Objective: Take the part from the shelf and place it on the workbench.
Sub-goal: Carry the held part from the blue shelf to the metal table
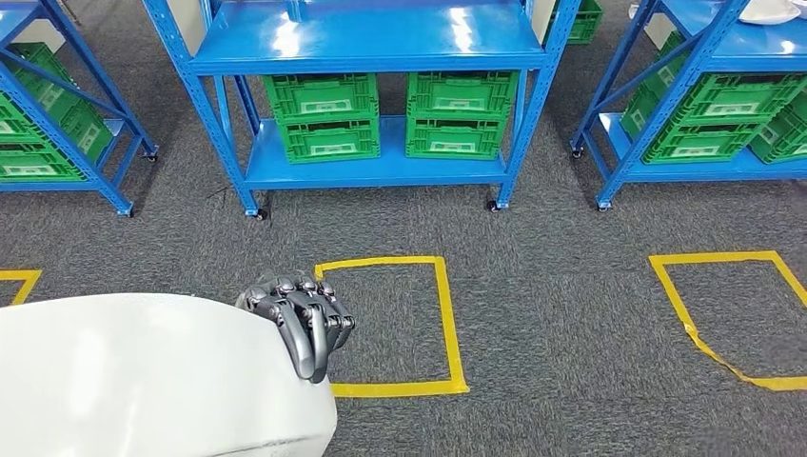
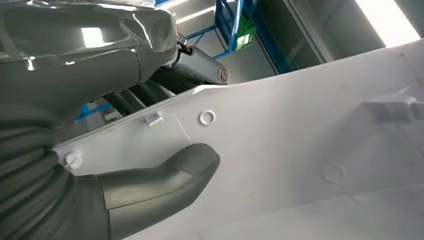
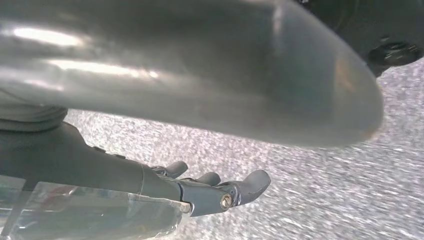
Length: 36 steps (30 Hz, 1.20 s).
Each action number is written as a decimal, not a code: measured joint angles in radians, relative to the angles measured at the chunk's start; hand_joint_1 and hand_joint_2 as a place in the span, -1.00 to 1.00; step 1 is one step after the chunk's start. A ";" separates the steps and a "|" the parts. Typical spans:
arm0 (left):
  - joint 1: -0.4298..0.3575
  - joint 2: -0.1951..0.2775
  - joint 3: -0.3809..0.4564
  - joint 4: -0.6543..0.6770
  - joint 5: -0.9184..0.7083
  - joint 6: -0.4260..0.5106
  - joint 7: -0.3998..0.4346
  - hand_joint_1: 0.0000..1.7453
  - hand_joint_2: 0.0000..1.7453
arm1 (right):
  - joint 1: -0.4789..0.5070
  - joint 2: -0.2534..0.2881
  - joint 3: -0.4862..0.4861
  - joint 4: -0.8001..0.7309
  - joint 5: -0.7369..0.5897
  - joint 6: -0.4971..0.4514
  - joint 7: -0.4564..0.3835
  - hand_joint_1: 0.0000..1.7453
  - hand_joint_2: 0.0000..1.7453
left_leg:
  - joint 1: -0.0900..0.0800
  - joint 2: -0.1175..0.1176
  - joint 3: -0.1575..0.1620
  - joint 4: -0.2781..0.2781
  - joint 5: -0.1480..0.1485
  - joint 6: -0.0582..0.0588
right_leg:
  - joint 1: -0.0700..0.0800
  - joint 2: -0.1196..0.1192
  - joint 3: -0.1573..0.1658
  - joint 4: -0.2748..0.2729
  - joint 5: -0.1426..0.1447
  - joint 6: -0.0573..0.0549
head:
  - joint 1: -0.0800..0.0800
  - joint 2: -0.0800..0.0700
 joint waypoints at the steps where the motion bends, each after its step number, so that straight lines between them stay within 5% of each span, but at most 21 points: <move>1: 0.000 0.000 0.000 0.000 0.000 0.000 0.000 1.00 1.00 | -0.001 -0.001 0.000 0.001 0.000 0.000 0.000 -1.00 -1.00 | -0.002 0.002 -0.016 0.003 0.010 0.000 | 0.000 0.000 0.001 0.036 -0.002 0.007 | 0.000 0.000; 2: 0.000 0.000 0.000 0.000 0.000 0.000 0.000 1.00 1.00 | -0.002 -0.003 0.000 0.002 0.000 0.000 0.000 -1.00 -1.00 | -0.004 0.003 -0.033 0.008 0.019 0.000 | 0.000 0.000 0.021 0.036 0.015 0.017 | 0.000 0.000; 4: 0.000 0.000 0.000 0.000 0.000 0.000 0.000 1.00 1.00 | -0.004 -0.005 0.000 0.003 0.000 -0.001 0.001 -1.00 -1.00 | -0.005 0.004 -0.064 0.021 0.035 -0.005 | 0.001 -0.001 0.109 -0.067 0.056 0.028 | 0.000 0.000; 6: -0.001 0.000 0.000 -0.001 -0.001 0.000 0.000 1.00 1.00 | -0.007 -0.007 0.001 0.003 0.000 -0.004 0.003 -1.00 -1.00 | -0.008 0.005 -0.089 0.038 0.050 -0.014 | 0.007 -0.002 0.213 -0.219 0.049 0.017 | 0.000 0.000; 8: -0.002 0.000 0.000 -0.001 -0.004 0.001 0.001 1.00 1.00 | -0.010 -0.009 0.001 0.005 0.000 -0.012 0.005 -1.00 -1.00 | -0.008 0.006 -0.102 0.044 0.068 -0.024 | 0.015 -0.002 0.246 -0.288 0.030 -0.001 | -0.001 0.000; 10: -0.003 0.000 0.000 0.000 -0.009 0.002 0.002 1.00 1.00 | -0.011 -0.010 0.002 0.012 0.000 -0.023 0.007 -1.00 -1.00 | -0.004 0.004 -0.112 0.047 0.072 -0.034 | 0.012 -0.004 0.227 -0.288 0.045 -0.017 | -0.001 0.000; 11: -0.002 0.001 0.000 0.001 -0.011 0.002 0.002 1.00 1.00 | -0.012 -0.011 0.002 0.016 0.000 -0.030 0.008 -1.00 -1.00 | -0.002 0.002 -0.120 0.065 0.047 -0.041 | 0.009 -0.006 0.218 -0.288 0.056 -0.026 | -0.002 0.000; 14: -0.003 0.002 -0.001 0.003 -0.018 0.002 0.000 1.00 1.00 | -0.016 -0.015 0.002 0.033 0.000 -0.045 0.006 -1.00 -1.00 | 0.009 0.000 -0.157 0.223 -0.105 -0.061 | 0.008 -0.011 0.183 -0.287 0.093 -0.039 | -0.008 0.000; 16: -0.003 0.003 -0.001 0.006 -0.019 0.002 -0.001 1.00 1.00 | -0.017 -0.016 0.002 0.042 0.000 -0.049 0.004 -1.00 -1.00 | 0.014 0.000 -0.161 0.330 -0.139 -0.068 | 0.009 -0.012 0.151 -0.283 0.117 -0.038 | -0.009 0.000; 17: -0.003 0.003 -0.001 0.007 -0.020 0.002 -0.001 1.00 1.00 | -0.017 -0.017 0.002 0.047 0.000 -0.050 0.004 -1.00 -1.00 | 0.016 0.000 -0.143 0.342 -0.122 -0.069 | 0.009 -0.012 0.134 -0.280 0.128 -0.036 | -0.009 0.000; 19: -0.005 0.003 -0.002 0.008 -0.023 0.002 -0.002 1.00 1.00 | -0.019 -0.018 0.002 0.055 0.000 -0.051 0.004 -1.00 -1.00 | 0.018 -0.001 -0.054 0.255 -0.071 -0.064 | 0.009 -0.011 0.104 -0.273 0.149 -0.031 | -0.009 0.000; 21: -0.009 0.003 -0.002 0.008 -0.028 0.004 -0.002 1.00 1.00 | -0.021 -0.018 0.002 0.064 0.000 -0.055 0.004 -1.00 -1.00 | 0.015 -0.002 0.061 0.095 -0.080 -0.055 | 0.011 -0.009 0.087 -0.270 0.168 -0.022 | -0.008 0.000; 23: -0.014 0.003 -0.003 0.007 -0.033 0.009 -0.002 1.00 1.00 | -0.022 -0.019 0.002 0.073 0.000 -0.064 0.004 -1.00 -1.00 | 0.008 -0.003 0.112 0.010 -0.105 -0.045 | 0.010 -0.009 0.082 -0.274 0.187 -0.008 | -0.008 0.000; 26: -0.018 0.005 -0.008 0.008 -0.035 0.020 0.000 1.00 1.00 | -0.021 -0.021 0.002 0.086 0.000 -0.074 0.010 -1.00 -1.00 | 0.005 0.001 0.089 -0.007 -0.073 -0.023 | 0.008 -0.010 0.068 -0.268 0.190 0.004 | -0.008 0.000; 30: -0.021 0.006 -0.021 0.010 -0.036 0.031 0.006 1.00 1.00 | -0.022 -0.022 0.002 0.092 0.000 -0.071 0.033 -1.00 -1.00 | 0.002 0.005 0.025 -0.012 -0.012 -0.003 | 0.011 -0.010 0.002 -0.052 0.018 -0.016 | 0.001 0.000; 32: -0.021 0.007 -0.025 0.010 -0.035 0.033 0.008 1.00 1.00 | -0.024 -0.022 0.000 0.092 0.000 -0.065 0.038 -1.00 -1.00 | -0.001 0.007 -0.013 -0.004 0.015 -0.004 | 0.010 -0.010 0.004 0.034 0.014 0.001 | 0.002 0.000; 34: -0.021 0.008 -0.027 0.010 -0.035 0.035 0.010 1.00 1.00 | -0.026 -0.022 -0.002 0.092 0.000 -0.060 0.040 -1.00 -1.00 | -0.001 0.008 -0.056 0.012 0.037 -0.009 | 0.009 -0.011 0.072 -0.013 0.061 0.021 | 0.002 0.000; 36: -0.021 0.008 -0.027 0.010 -0.035 0.039 0.011 1.00 1.00 | -0.029 -0.022 -0.003 0.091 0.000 -0.053 0.042 -1.00 -1.00 | -0.003 0.009 -0.090 0.034 0.052 -0.017 | 0.010 -0.010 0.188 -0.169 0.056 0.016 | 0.003 0.000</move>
